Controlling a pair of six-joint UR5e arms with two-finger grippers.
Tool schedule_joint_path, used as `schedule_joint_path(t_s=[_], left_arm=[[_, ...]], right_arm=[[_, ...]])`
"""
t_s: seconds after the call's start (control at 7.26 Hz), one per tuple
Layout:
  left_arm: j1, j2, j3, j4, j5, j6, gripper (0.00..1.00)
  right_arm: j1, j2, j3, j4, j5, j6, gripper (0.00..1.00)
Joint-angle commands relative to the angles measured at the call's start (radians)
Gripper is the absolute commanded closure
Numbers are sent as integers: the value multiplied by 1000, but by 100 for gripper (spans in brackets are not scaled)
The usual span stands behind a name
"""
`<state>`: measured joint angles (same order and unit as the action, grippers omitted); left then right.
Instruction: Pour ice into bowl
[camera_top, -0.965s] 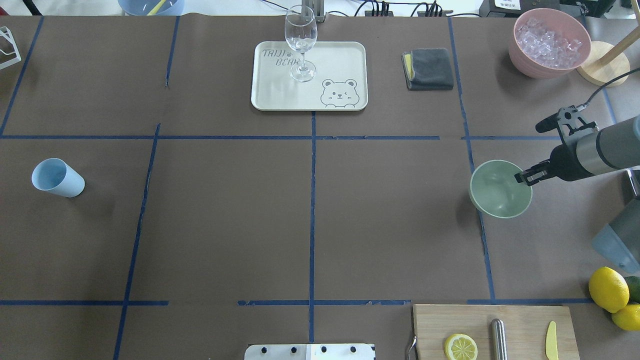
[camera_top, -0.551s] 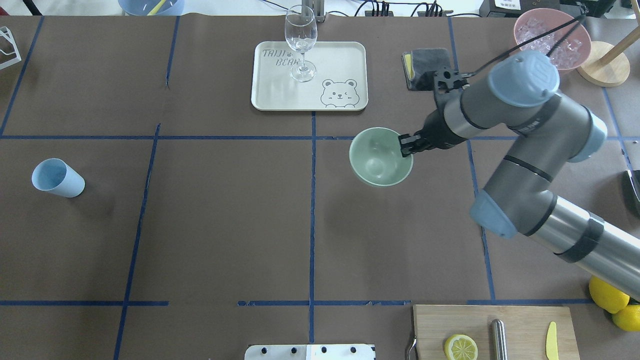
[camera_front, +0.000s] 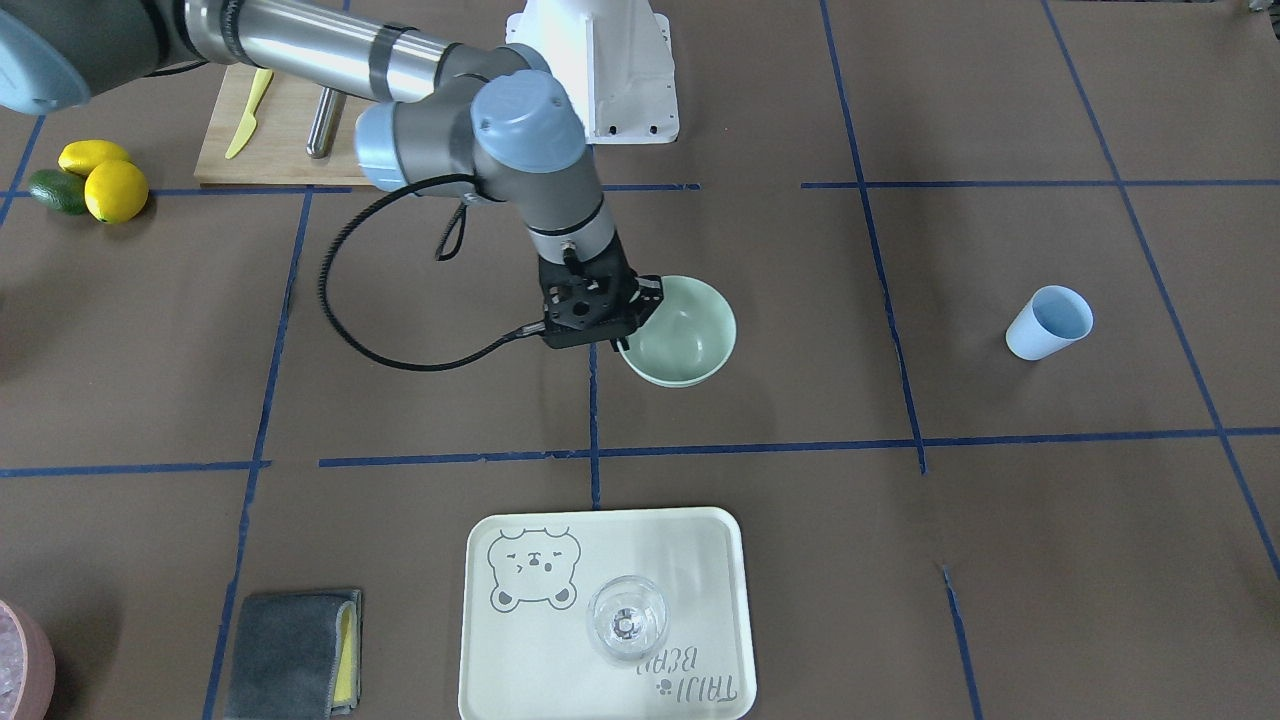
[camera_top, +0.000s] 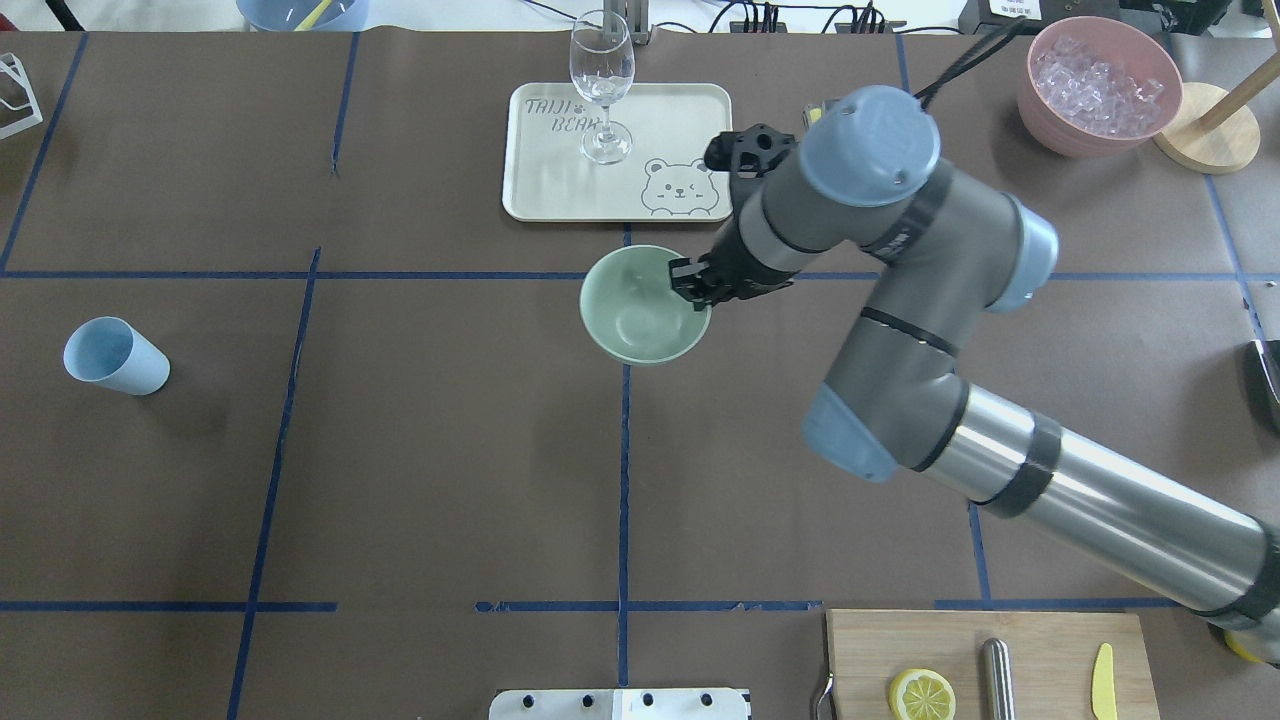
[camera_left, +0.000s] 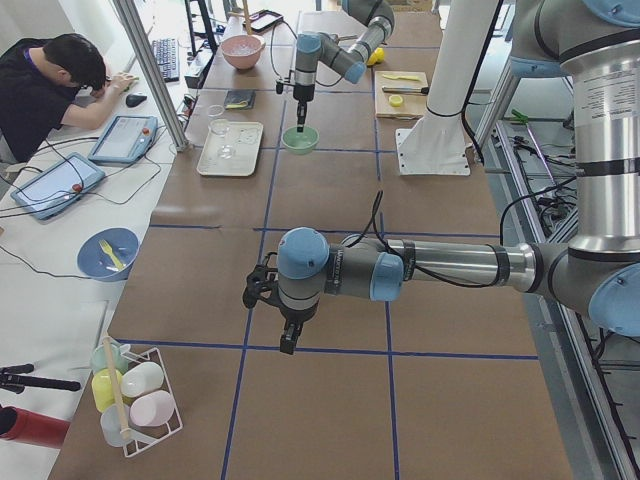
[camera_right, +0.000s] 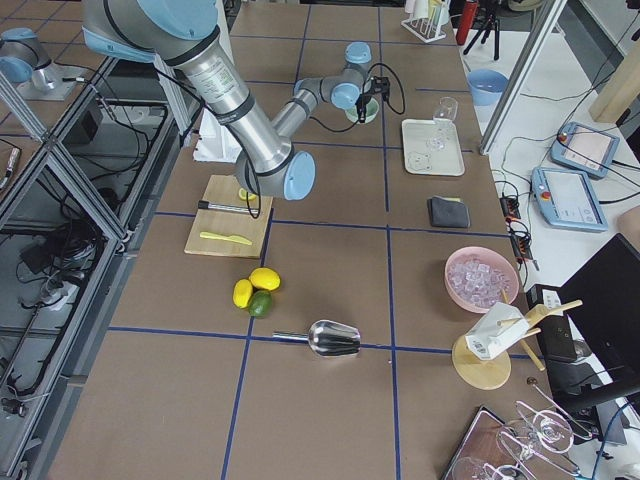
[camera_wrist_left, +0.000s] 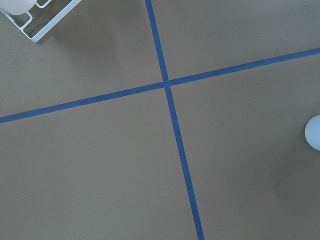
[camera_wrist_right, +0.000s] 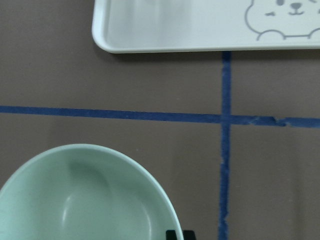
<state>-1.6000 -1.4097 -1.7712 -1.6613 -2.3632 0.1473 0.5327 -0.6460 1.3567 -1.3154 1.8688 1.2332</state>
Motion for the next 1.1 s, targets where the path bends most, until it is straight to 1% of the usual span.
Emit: schedule_joint_path(t_s=[0.0,0.14,0.28,0.41,0.55,0.69,0.83,0.96], left_arm=[[0,0,-1,0,-1,0,0],[0,0,-1,0,-1,0,0],[0,0,-1,0,-1,0,0],[0,0,1,0,-11,0,0],[0,0,1,2,-16,0,0],[0,0,1,2,-19,0,0],[0,0,1,0,-22,0,0],[0,0,3,0,-22,-3,0]], right_arm=[[-94,136,-181,2,-107,83,100],[-114,147,-189,2,-117,133,100],[-122,149,-192,4,-119,143,98],[-122,147,-192,4,-119,143,70],[-120,146,-192,2,-119,141,68],[-120,143,-189,2,-126,143,1],[-97,143,-168,-4,-146,132,0],[-53,141,-154,-10,-129,89,0]])
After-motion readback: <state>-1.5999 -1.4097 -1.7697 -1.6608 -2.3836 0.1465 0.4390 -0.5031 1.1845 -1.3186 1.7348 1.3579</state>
